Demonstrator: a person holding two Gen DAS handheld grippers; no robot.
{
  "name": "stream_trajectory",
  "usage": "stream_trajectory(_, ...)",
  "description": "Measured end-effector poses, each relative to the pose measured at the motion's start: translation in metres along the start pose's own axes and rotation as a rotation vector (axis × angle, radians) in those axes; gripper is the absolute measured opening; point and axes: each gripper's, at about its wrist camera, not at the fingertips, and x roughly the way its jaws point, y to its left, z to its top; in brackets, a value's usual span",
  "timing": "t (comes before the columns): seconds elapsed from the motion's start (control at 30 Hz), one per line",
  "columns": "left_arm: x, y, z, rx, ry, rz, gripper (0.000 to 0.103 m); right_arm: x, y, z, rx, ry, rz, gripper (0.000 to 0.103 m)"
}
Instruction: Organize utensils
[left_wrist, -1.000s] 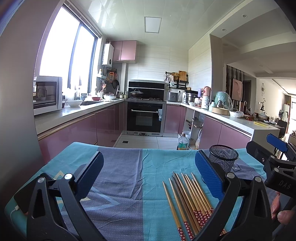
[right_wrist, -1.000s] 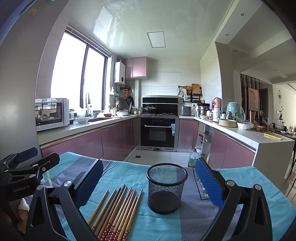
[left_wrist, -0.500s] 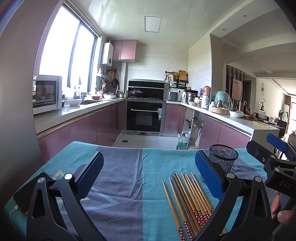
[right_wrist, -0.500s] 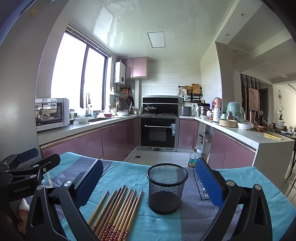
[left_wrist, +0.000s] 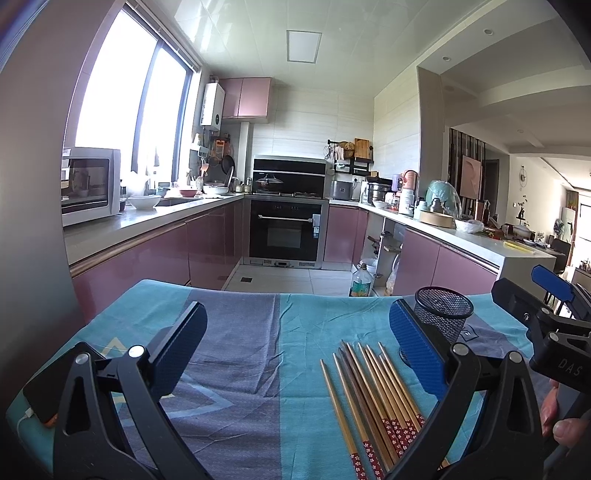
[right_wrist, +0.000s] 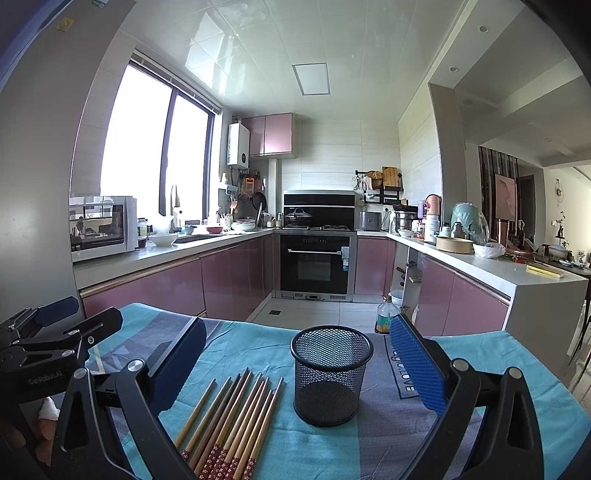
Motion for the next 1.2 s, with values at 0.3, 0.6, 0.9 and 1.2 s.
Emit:
stream_trajectory(0.3,0.0005,-0.0006,0.0001,0.000,0.002,-0.003,0.097,-0.0016,-0.0020,-0.0001,0.002,0.000,-0.005,0.096)
stream_trajectory(0.6,0.0005,-0.0009,-0.0002,-0.001,0.002,-0.003,0.097,-0.0014,-0.0035,-0.0003,0.003,0.002,-0.004,0.096)
stream_trajectory(0.9,0.0006,-0.0016,-0.0004,-0.001,0.003,-0.003,0.097,-0.0023,-0.0039,-0.0007,0.004,0.001,-0.004,0.096)
stream_trajectory(1.2,0.0012,-0.0037,-0.0015,-0.001,0.009,-0.011,0.097,-0.0019,-0.0040,-0.0023,0.004,0.004,-0.005,0.096)
